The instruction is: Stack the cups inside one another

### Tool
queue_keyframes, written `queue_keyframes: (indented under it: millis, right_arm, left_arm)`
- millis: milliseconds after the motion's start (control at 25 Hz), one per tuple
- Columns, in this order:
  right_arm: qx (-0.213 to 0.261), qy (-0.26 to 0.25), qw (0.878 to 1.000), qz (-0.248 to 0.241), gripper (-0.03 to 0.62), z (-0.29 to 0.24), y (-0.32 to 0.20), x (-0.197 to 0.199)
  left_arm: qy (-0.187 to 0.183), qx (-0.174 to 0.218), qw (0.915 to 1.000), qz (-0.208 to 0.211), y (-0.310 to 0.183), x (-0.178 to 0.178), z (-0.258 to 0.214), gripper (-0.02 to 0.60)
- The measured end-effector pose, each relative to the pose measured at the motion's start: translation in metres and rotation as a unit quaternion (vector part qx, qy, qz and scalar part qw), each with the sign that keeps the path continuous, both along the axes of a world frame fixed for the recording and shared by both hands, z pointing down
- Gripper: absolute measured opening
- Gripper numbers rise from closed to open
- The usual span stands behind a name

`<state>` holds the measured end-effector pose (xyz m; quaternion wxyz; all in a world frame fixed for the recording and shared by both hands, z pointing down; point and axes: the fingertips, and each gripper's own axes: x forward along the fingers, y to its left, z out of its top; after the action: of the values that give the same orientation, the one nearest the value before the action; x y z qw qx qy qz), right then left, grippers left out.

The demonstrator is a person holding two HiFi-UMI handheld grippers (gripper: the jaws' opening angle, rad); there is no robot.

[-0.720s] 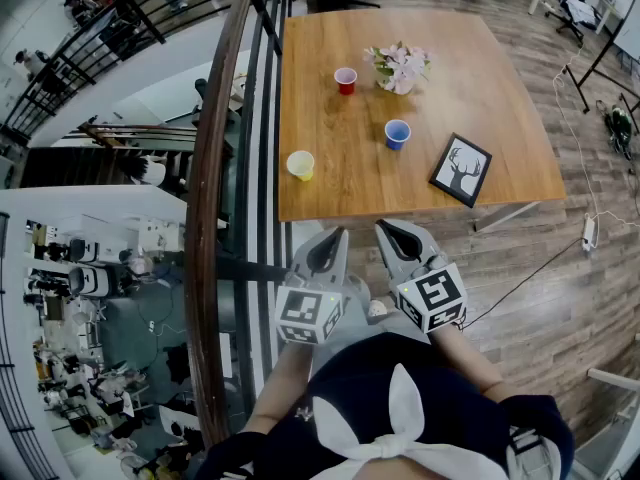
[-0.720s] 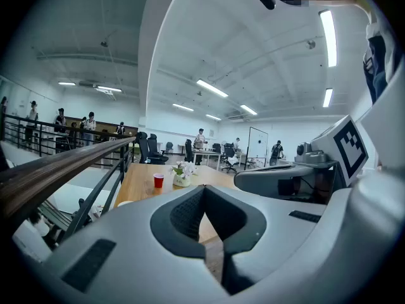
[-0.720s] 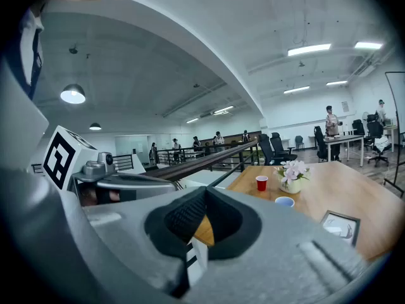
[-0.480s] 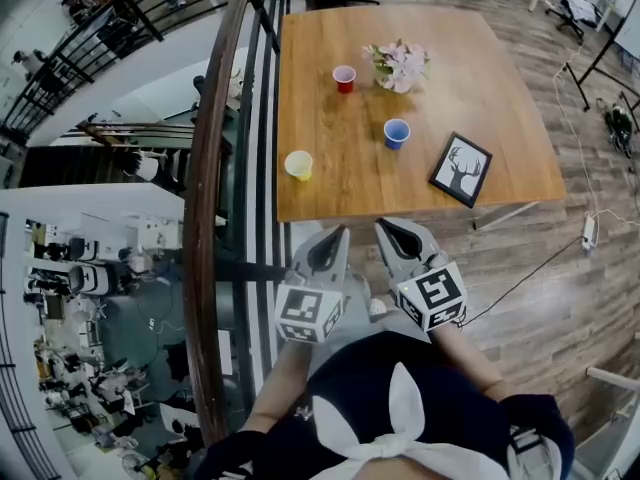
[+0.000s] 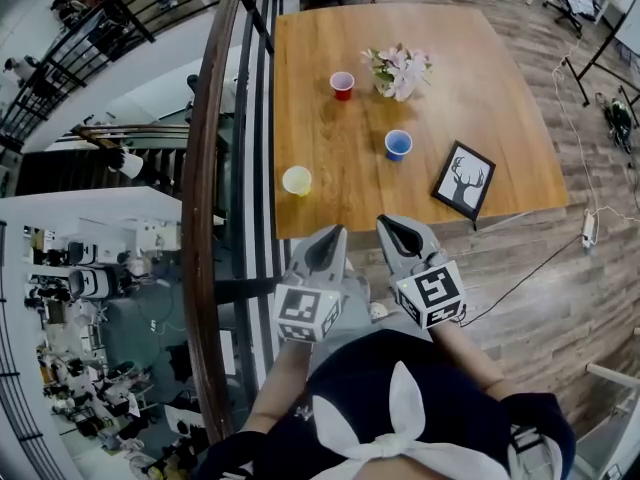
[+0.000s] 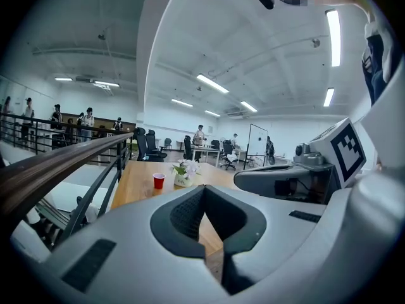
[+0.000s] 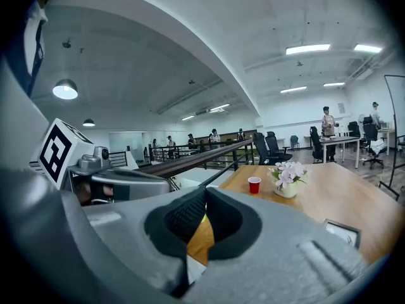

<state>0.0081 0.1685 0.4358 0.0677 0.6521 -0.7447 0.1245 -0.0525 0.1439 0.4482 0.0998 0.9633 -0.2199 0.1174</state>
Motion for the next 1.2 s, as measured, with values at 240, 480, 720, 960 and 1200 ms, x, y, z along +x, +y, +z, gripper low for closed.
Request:
queue_keyframes:
  millis: [240,480,720,960,1200]
  right_arm:
    - [-0.012,0.023,1.0,0.005,0.05,-0.005,-0.036,0.019]
    - [-0.037,0.031,0.999,-0.005,0.139,0.003,-0.068,0.035]
    - [-0.036,0.046,0.998,0.005,0.176,0.0,-0.102,0.051]
    - [-0.067,0.06,0.995,0.041,0.18,0.012,-0.13,0.077]
    - [-0.09,0.081,0.99,0.071,0.232,0.022,-0.151,0.106]
  left_arm:
    - [0.003,-0.004,1.0,-0.004,-0.04,0.012,-0.004,0.017]
    - [0.007,-0.006,0.9999,-0.007,-0.078,0.023,-0.005,0.017]
    - [0.009,-0.005,0.9999,0.007,-0.112,0.038,-0.008,0.017]
    - [0.01,0.003,0.9997,0.023,-0.144,0.051,-0.008,0.017]
    - [0.01,-0.008,0.999,0.043,-0.166,0.067,-0.001,0.017]
